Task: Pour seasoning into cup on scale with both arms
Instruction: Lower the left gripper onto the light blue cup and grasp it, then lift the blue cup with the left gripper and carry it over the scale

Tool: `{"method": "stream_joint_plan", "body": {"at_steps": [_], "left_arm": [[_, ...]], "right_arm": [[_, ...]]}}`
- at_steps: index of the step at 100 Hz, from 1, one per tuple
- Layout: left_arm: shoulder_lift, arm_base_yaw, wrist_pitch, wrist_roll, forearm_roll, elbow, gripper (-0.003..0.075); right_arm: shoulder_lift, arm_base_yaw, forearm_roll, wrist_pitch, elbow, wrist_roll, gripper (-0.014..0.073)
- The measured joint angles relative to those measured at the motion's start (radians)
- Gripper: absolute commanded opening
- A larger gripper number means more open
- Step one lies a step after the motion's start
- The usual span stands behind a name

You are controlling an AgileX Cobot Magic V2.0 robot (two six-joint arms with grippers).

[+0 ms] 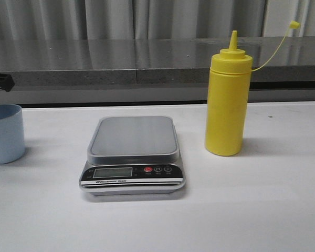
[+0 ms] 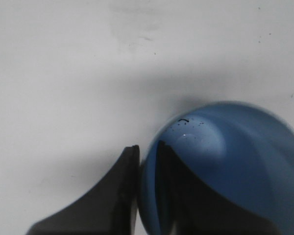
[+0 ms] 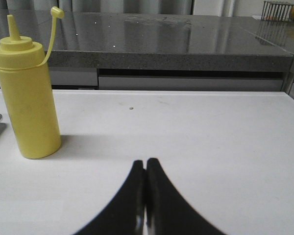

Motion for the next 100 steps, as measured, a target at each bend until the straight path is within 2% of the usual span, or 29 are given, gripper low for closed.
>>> {"method": "stream_joint_plan", "body": {"at_steps": [29, 56, 81, 100], "left_arm": [[0.000, 0.000, -0.003, 0.000, 0.000, 0.000, 0.0070], [0.000, 0.000, 0.005, 0.000, -0.002, -0.015, 0.0018], [0.000, -0.005, 0.097, 0.000, -0.007, -0.150, 0.0018], [0.001, -0.054, 0.180, 0.000, -0.008, -0.289, 0.0018]], "right_arm": [[0.000, 0.000, 0.000, 0.000, 0.000, 0.000, -0.0067], [0.000, 0.000, 0.000, 0.000, 0.000, 0.000, -0.0067], [0.000, 0.000, 0.000, 0.000, 0.000, 0.000, -0.0067], [0.000, 0.000, 0.000, 0.000, 0.000, 0.000, -0.0067]]}}
